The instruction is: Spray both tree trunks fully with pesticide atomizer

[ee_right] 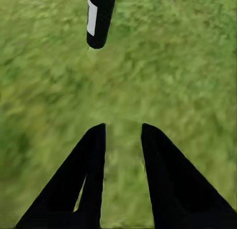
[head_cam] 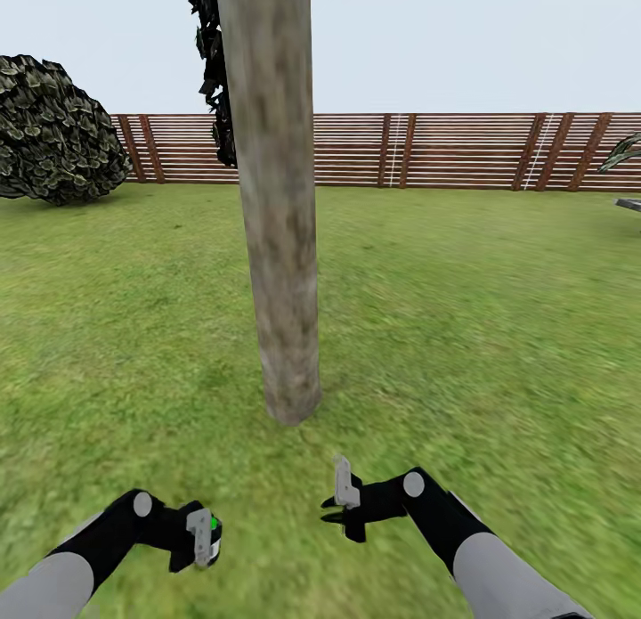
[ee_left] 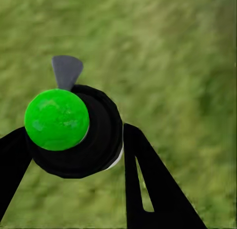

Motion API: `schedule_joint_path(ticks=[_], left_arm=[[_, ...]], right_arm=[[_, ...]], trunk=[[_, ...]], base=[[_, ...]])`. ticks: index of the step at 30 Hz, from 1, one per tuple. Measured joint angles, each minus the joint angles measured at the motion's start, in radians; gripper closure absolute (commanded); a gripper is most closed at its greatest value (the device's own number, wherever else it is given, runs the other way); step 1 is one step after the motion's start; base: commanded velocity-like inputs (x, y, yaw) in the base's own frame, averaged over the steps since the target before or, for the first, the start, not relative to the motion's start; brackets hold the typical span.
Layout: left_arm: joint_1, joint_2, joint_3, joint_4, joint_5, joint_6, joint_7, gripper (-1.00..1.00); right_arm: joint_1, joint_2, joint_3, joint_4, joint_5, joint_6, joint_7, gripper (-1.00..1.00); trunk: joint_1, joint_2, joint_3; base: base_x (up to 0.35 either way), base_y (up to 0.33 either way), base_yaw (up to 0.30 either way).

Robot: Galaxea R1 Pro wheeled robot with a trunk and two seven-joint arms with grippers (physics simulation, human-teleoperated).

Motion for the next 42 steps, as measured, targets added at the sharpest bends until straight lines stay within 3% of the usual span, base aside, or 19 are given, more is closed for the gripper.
schedule_joint_path(ticks=[2, 5, 7, 8, 9, 11, 13, 14, 15, 16, 17, 19, 21, 25, 27, 31, 37, 40, 42], left_arm=[[0.0, -0.006, 0.004, 0.0, 0.008, 0.002, 0.01, 1.0], [0.0, -0.007, 0.005, 0.02, 0.014, 0.004, 0.116, 1.0], [0.001, -0.012, 0.007, 0.059, 0.021, 0.007, 0.226, 1.0], [0.0, -0.013, 0.007, 0.067, 0.025, 0.008, 0.247, 1.0], [0.001, -0.014, 0.011, 0.086, 0.036, 0.009, 0.302, 1.0], [0.001, -0.015, 0.026, 0.117, 0.075, 0.01, 0.371, 1.0], [0.001, -0.016, 0.047, 0.141, 0.136, 0.011, 0.424, 1.0], [0.001, -0.016, 0.063, 0.151, 0.184, 0.013, 0.45, 1.0], [0.001, -0.016, 0.067, 0.154, 0.201, 0.014, 0.458, 1.0], [0.001, -0.016, 0.075, 0.157, 0.232, 0.017, 0.469, 1.0], [0.001, -0.018, 0.081, 0.165, 0.272, 0.031, 0.478, 1.0], [0.001, -0.021, 0.086, 0.176, 0.31, 0.069, 0.484, 1.0], [0.001, -0.026, 0.096, 0.186, 0.374, 0.159, 0.49, 1.0], [0.0, -0.049, 0.108, 0.192, 0.497, 0.296, 0.522, 1.0], [0.0, -0.058, 0.11, 0.192, 0.524, 0.339, 0.558, 1.0], [-0.002, -0.07, 0.107, 0.18, 0.542, 0.379, 0.604, 1.0], [-0.014, -0.123, 0.103, 0.104, 0.552, 0.522, 0.616, 1.0], [-0.019, -0.143, 0.102, 0.049, 0.558, 0.614, 0.62, 1.0], [-0.019, -0.173, 0.102, -0.009, 0.562, 0.656, 0.629, 1.0]], right_arm=[[0.0, -0.004, 0.0, 0.014, 0.0, 0.0, -0.002, -1.0], [0.001, -0.017, -0.002, 0.085, -0.002, -0.001, -0.053, -1.0], [0.002, -0.052, -0.003, 0.173, -0.006, -0.001, -0.2, -1.0], [0.002, -0.059, -0.002, 0.193, -0.008, -0.001, -0.236, -1.0], [0.002, -0.073, 0.0, 0.252, -0.007, -0.001, -0.335, -1.0], [0.002, -0.084, -0.006, 0.339, -0.004, -0.003, -0.451, -1.0], [0.003, -0.091, -0.014, 0.408, -0.002, -0.006, -0.549, -1.0], [0.003, -0.097, -0.018, 0.442, -0.02, -0.007, -0.617, -1.0], [0.003, -0.099, -0.02, 0.45, -0.031, -0.007, -0.639, -1.0], [0.004, -0.102, -0.026, 0.461, -0.06, -0.008, -0.678, -1.0], [0.008, -0.105, -0.037, 0.47, -0.12, -0.008, -0.735, -1.0], [0.02, -0.106, -0.044, 0.475, -0.2, -0.008, -0.796, -1.0], [0.043, -0.107, -0.05, 0.478, -0.349, -0.01, -0.904, -1.0], [0.092, -0.108, -0.048, 0.479, -0.569, -0.068, -1.043, -1.0], [0.111, -0.109, -0.051, 0.479, -0.603, -0.119, -1.062, -1.0], [0.122, -0.113, -0.052, 0.48, -0.618, -0.154, -1.071, -1.0], [0.137, -0.166, -0.054, 0.482, -0.637, -0.161, -1.073, -1.0], [0.142, -0.17, -0.056, 0.482, -0.698, -0.162, -1.077, -1.0], [0.144, -0.171, -0.056, 0.482, -0.766, -0.162, -1.081, -1.0]], trunk=[[0.0, 0.0, 0.0], [0.0, 0.0, 0.0], [0.0, 0.0, 0.0], [0.0, 0.0, 0.0], [0.0, 0.0, 0.0], [0.0, 0.0, 0.0], [0.0, 0.0, 0.0], [0.0, 0.0, 0.0], [0.0, 0.0, 0.0], [0.0, 0.0, 0.0], [0.0, 0.0, 0.0], [0.0, 0.0, 0.0], [0.0, 0.0, 0.0], [0.0, 0.0, 0.0], [0.0, 0.0, 0.0], [0.0, 0.0, 0.0], [0.0, 0.0, 0.0], [0.0, 0.0, 0.0], [0.0, 0.0, 0.0]], base=[[0.0, 0.0, 0.0], [0.0, 0.0, 0.0], [0.0, 0.0, 0.0], [0.0, 0.0, 0.0], [0.0, 0.0, 0.0], [0.0, 0.0, 0.0], [0.0, 0.0, 0.0], [0.0, 0.0, 0.0], [0.0, 0.0, 0.0], [0.0, 0.0, 0.0], [0.0, 0.0, 0.0], [0.0, 0.0, 0.0], [0.0, 0.0, 0.0], [0.0, 0.0, 0.0], [0.0, 0.0, 0.0], [0.0, 0.0, 0.0], [0.0, 0.0, 0.0], [0.0, 0.0, 0.0], [0.0, 0.0, 0.0]])
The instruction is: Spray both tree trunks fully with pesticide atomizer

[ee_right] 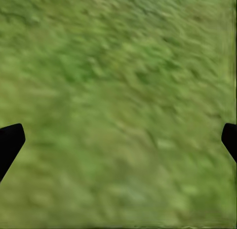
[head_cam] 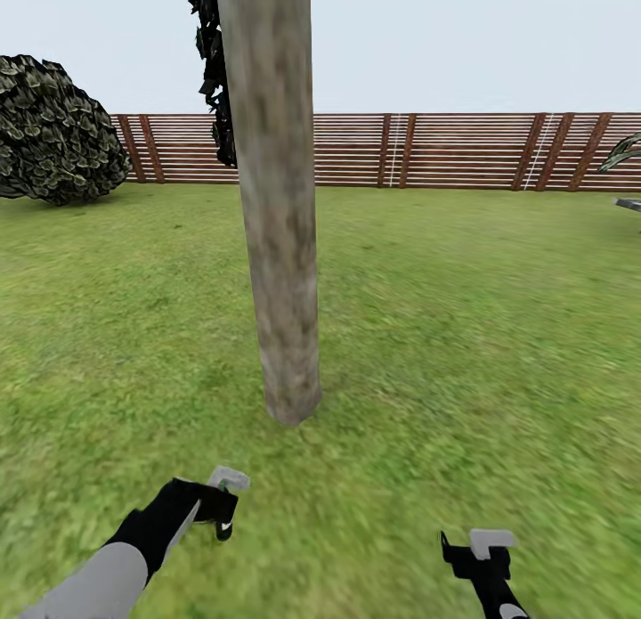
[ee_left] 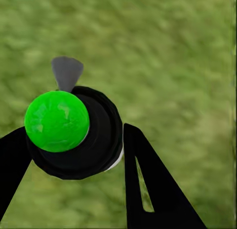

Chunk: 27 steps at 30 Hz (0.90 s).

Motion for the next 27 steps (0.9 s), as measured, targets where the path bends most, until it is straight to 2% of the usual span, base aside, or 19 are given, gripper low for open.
schedule_joint_path(ticks=[2, 4, 10, 13, 14, 16, 19, 23, 24, 27], left_arm=[[0.001, -0.021, 0.0, -0.036, -0.003, 0.012, 0.012, 1.0], [0.0, -0.035, -0.001, -0.055, -0.003, 0.018, 0.022, 1.0], [0.0, -0.055, -0.001, -0.063, -0.002, 0.019, 0.03, 1.0], [0.0, -0.075, -0.002, -0.064, -0.003, 0.02, 0.055, 1.0], [0.0, -0.092, -0.002, -0.064, 0.001, 0.02, 0.075, 1.0], [0.0, -0.106, -0.002, -0.064, -0.003, 0.02, 0.098, 1.0], [0.0, -0.11, 0.001, -0.064, -0.005, 0.02, 0.115, 1.0], [0.0, -0.11, 0.027, -0.064, -0.005, 0.02, 0.118, 1.0], [0.0, -0.107, 0.087, -0.064, -0.008, 0.019, 0.119, 1.0], [0.001, -0.107, 0.089, -0.064, -0.004, 0.019, 0.119, 1.0]], right_arm=[[0.001, -0.001, 0.001, 0.0, -0.038, 0.0, 0.002, -1.0], [0.001, 0.001, 0.003, 0.001, -0.057, -0.001, 0.005, -1.0], [0.002, 0.007, 0.005, 0.007, -0.065, 0.0, 0.006, -1.0], [0.002, 0.008, 0.005, 0.007, -0.066, 0.0, 0.005, -1.0], [0.002, 0.009, 0.005, 0.007, -0.066, 0.0, 0.005, -1.0], [0.002, 0.01, 0.005, 0.007, -0.066, 0.0, 0.005, -1.0], [0.003, 0.009, 0.005, 0.008, -0.066, 0.0, 0.004, -1.0], [0.01, 0.01, 0.005, 0.013, -0.066, 0.0, 0.004, -1.0], [0.014, 0.01, 0.004, 0.014, -0.067, 0.001, 0.005, -1.0], [0.014, 0.01, 0.005, 0.014, -0.066, 0.001, 0.005, -1.0]], trunk=[[0.0, 0.0, 0.0], [0.0, 0.0, 0.0], [0.0, 0.0, 0.0], [0.0, 0.0, 0.0], [0.0, 0.0, 0.0], [0.0, 0.0, 0.0], [0.0, 0.0, 0.0], [0.0, 0.0, 0.0], [-0.001, 0.0, 0.0], [0.0, 0.0, 0.0]], base=[[0.024, -0.015, 0.0], [0.108, -0.112, 0.0], [0.173, -0.189, 0.0], [0.191, -0.214, 0.0], [0.162, -0.233, 0.0], [0.089, -0.255, 0.0], [0.025, -0.269, 0.0], [0.102, -0.207, 0.0], [0.309, -0.003, 0.0], [0.046, 0.0, 0.0]])
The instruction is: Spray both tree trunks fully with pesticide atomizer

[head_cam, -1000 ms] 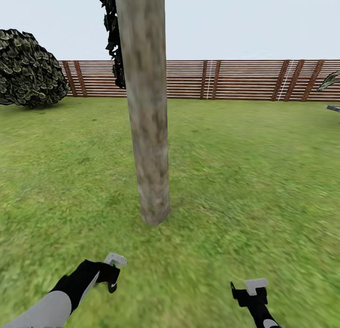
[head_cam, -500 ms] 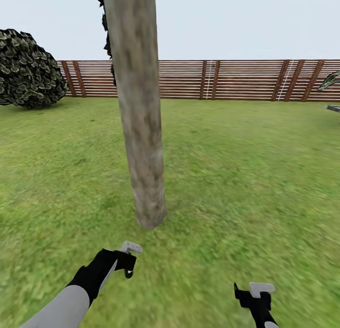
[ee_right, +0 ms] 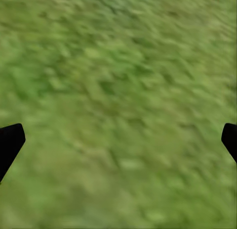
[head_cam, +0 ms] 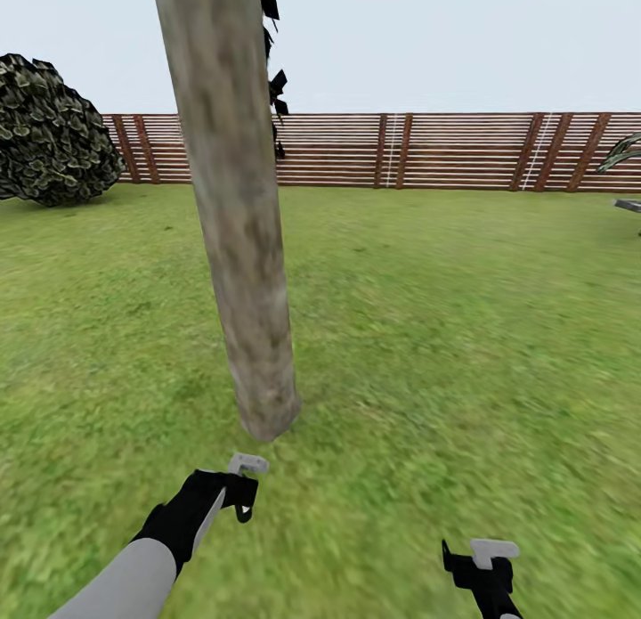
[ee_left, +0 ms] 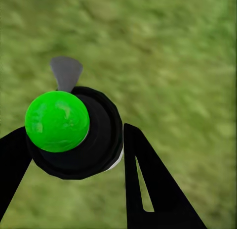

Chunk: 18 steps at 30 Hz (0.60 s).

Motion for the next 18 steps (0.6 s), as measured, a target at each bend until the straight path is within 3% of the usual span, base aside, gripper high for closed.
schedule_joint_path(ticks=[6, 7, 11, 18], left_arm=[[0.0, 0.004, 0.0, 0.0, 0.0, 0.0, 0.0, 1.0], [0.002, 0.005, 0.046, -0.004, 0.002, -0.002, 0.001, 1.0], [0.002, 0.005, 0.048, -0.004, 0.006, -0.002, 0.001, 1.0], [0.0, 0.0, 0.047, -0.003, 0.005, -0.002, 0.001, 1.0]], right_arm=[[0.001, 0.0, 0.0, 0.0, 0.0, 0.0, 0.0, -1.0], [0.0, 0.0, 0.0, 0.001, 0.0, 0.0, -0.001, -1.0], [0.0, 0.0, 0.0, 0.001, 0.0, 0.0, -0.002, -1.0], [0.003, 0.0, 0.0, 0.0, 0.003, 0.0, 0.0, -1.0]], trunk=[[0.0, 0.0, 0.0], [0.0, 0.0, 0.0], [0.0, 0.0, 0.0], [0.0, 0.0, 0.0]], base=[[0.005, 0.0, 0.039], [0.076, 0.0, 0.254], [0.254, -0.047, 0.233], [0.183, -0.128, 0.025]])
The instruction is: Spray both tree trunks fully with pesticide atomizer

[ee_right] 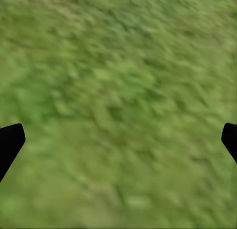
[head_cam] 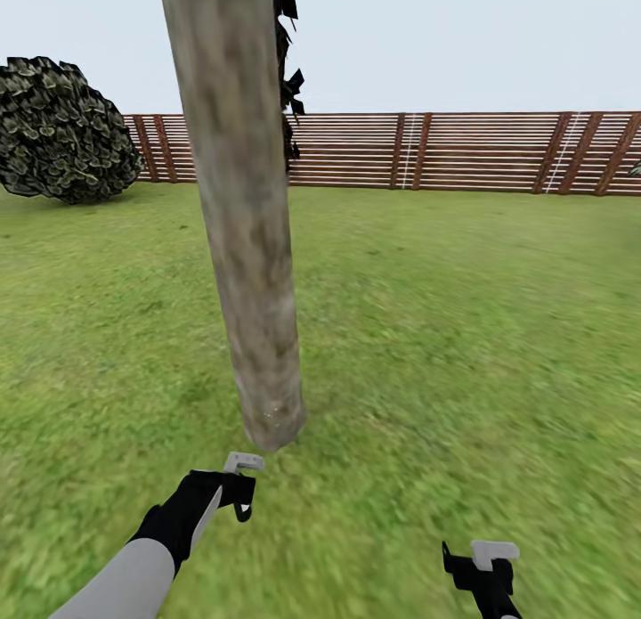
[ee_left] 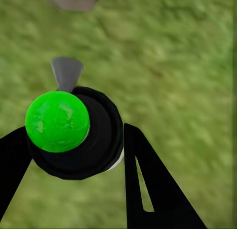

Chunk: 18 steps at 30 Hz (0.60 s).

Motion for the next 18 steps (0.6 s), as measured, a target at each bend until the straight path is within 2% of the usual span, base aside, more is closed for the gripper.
schedule_joint_path(ticks=[5, 8, 12, 14, 15, 18], left_arm=[[-0.003, -0.002, 0.0, 0.0, 0.002, 0.001, 0.0, 1.0], [-0.032, -0.007, 0.001, 0.001, 0.004, 0.01, 0.0, 1.0], [-0.102, 0.009, 0.0, 0.0, -0.002, 0.111, -0.012, 1.0], [-0.14, 0.043, 0.0, 0.001, -0.009, 0.143, -0.013, 1.0], [-0.147, 0.049, -0.001, 0.001, -0.003, 0.171, -0.013, 1.0], [-0.158, 0.044, -0.003, -0.001, 0.004, 0.22, -0.014, 1.0]], right_arm=[[0.001, -0.001, 0.0, 0.0, 0.0, 0.0, 0.0, -1.0], [0.001, -0.001, 0.0, 0.0, 0.0, 0.0, -0.001, -1.0], [0.001, -0.002, 0.0, 0.0, 0.0, 0.0, -0.001, -1.0], [0.001, -0.002, 0.0, 0.0, 0.0, 0.0, -0.001, -1.0], [0.001, -0.002, 0.0, 0.0, 0.0, 0.0, -0.001, -1.0], [0.001, -0.002, 0.0, -0.001, -0.001, 0.0, -0.001, -1.0]], trunk=[[0.0, 0.0, 0.0], [0.0, 0.0, 0.0], [0.0, 0.0, 0.0], [0.0, 0.0, 0.0], [0.0, 0.0, 0.0], [0.0, 0.0, 0.0]], base=[[0.011, -0.007, 0.0], [0.0, 0.0, 0.0], [0.0, 0.0, 0.0], [0.0, 0.0, 0.0], [0.0, 0.0, 0.0], [0.0, 0.0, 0.0]])
